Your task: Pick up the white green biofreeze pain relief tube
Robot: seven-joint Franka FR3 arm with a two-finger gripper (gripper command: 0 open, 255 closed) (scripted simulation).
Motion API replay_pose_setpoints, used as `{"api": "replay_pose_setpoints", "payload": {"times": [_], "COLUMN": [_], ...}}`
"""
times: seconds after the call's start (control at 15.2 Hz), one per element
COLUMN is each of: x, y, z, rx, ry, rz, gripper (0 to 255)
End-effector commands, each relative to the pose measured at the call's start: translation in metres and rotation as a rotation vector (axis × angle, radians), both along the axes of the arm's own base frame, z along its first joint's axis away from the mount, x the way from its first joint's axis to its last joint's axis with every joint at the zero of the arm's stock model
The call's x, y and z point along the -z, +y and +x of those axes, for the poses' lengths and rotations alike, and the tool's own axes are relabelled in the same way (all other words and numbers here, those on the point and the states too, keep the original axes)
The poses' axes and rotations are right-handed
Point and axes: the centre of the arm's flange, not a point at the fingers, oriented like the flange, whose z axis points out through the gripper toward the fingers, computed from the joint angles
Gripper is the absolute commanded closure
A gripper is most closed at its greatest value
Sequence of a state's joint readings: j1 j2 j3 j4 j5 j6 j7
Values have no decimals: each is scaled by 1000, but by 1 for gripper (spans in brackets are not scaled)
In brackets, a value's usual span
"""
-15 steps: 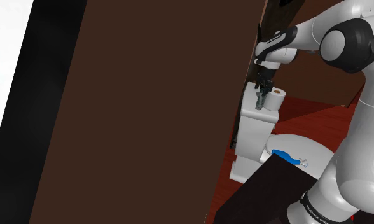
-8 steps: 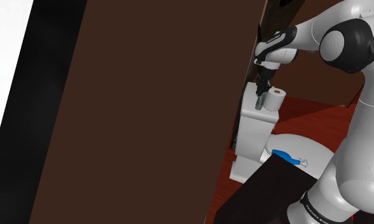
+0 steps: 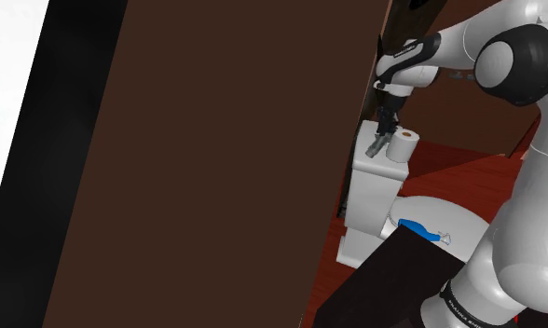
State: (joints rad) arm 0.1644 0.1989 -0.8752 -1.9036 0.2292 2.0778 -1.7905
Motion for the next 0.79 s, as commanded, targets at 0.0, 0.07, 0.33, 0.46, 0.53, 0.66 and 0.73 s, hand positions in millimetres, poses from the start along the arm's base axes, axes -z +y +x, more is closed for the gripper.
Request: {"api": "replay_pose_setpoints", "payload": {"times": [0.0, 0.07, 0.33, 0.46, 0.53, 0.66, 0.73], "x": [-11, -16, -37, -48, -53, -59, -59], "y": [0, 0, 0, 0, 0, 0, 0], "z": [0, 0, 0, 0, 0, 0, 0], "rx": [0, 0, 0, 0, 0, 0, 0], "ry": [0, 0, 0, 0, 0, 0, 0], "rz": [0, 0, 0, 0, 0, 0, 0], "gripper": [255, 255, 255, 255, 255, 255, 255]}}
